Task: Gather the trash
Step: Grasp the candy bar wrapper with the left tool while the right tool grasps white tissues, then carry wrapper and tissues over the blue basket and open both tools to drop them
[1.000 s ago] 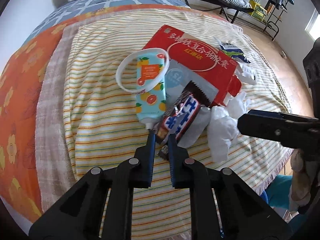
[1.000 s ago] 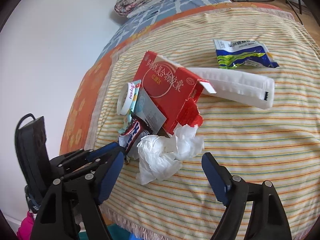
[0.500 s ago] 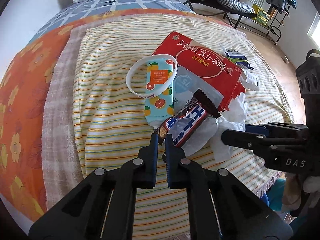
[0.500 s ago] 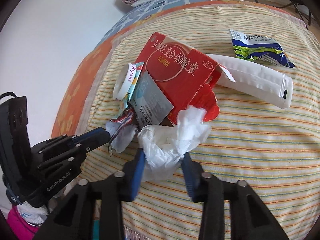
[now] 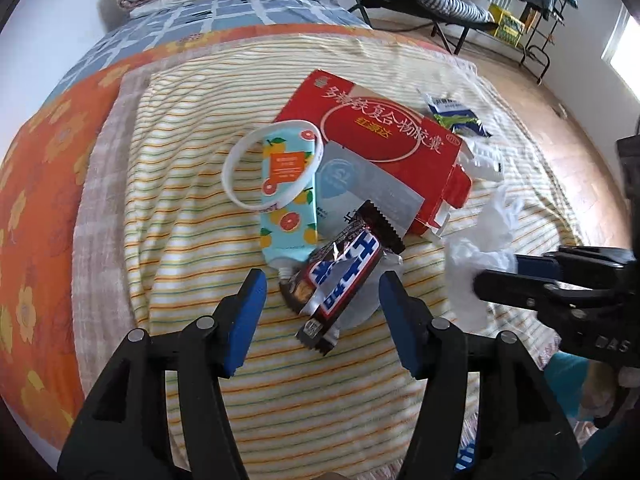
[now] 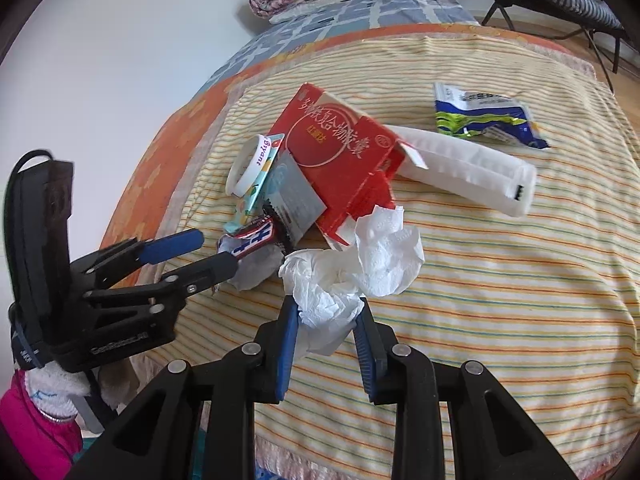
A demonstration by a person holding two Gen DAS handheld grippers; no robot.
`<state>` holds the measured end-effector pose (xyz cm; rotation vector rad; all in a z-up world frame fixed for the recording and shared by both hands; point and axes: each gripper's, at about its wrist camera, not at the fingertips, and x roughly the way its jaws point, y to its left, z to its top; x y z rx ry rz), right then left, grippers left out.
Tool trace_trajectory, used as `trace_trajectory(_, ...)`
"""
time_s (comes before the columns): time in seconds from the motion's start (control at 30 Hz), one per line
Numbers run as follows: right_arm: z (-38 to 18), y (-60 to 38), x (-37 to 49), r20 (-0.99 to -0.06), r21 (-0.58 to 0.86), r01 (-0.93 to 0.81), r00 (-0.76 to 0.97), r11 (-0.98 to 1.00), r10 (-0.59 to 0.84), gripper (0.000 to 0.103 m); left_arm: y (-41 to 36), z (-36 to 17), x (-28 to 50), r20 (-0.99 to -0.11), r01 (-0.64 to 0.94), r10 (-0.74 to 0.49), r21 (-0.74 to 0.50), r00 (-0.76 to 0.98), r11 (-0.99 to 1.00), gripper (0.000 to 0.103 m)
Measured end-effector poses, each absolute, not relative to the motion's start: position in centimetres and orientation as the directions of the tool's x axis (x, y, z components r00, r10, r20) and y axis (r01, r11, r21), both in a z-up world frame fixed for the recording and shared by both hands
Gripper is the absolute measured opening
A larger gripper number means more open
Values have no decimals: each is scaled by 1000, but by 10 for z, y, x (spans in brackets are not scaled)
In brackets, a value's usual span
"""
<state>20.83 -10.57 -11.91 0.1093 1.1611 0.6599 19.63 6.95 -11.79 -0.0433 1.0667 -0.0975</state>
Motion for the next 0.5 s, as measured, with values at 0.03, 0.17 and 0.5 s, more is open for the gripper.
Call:
trace_trajectory(0.03,-118,-108,207,-815,401,-426,240,811,528,27,67,-122,199,-880,57,-92,-74,467,996,59)
trace_trajectory(0.17,-116,-115,205,-814,398,-421,248,815,526,27,64,-129,201,-892,53,-90,-74,444,996,29)
trace_trajectory(0.5,-104,-123,189,-811,358,-457,281,814,514,27,60,-115,178,-876,63,-88,-65,475,996,17)
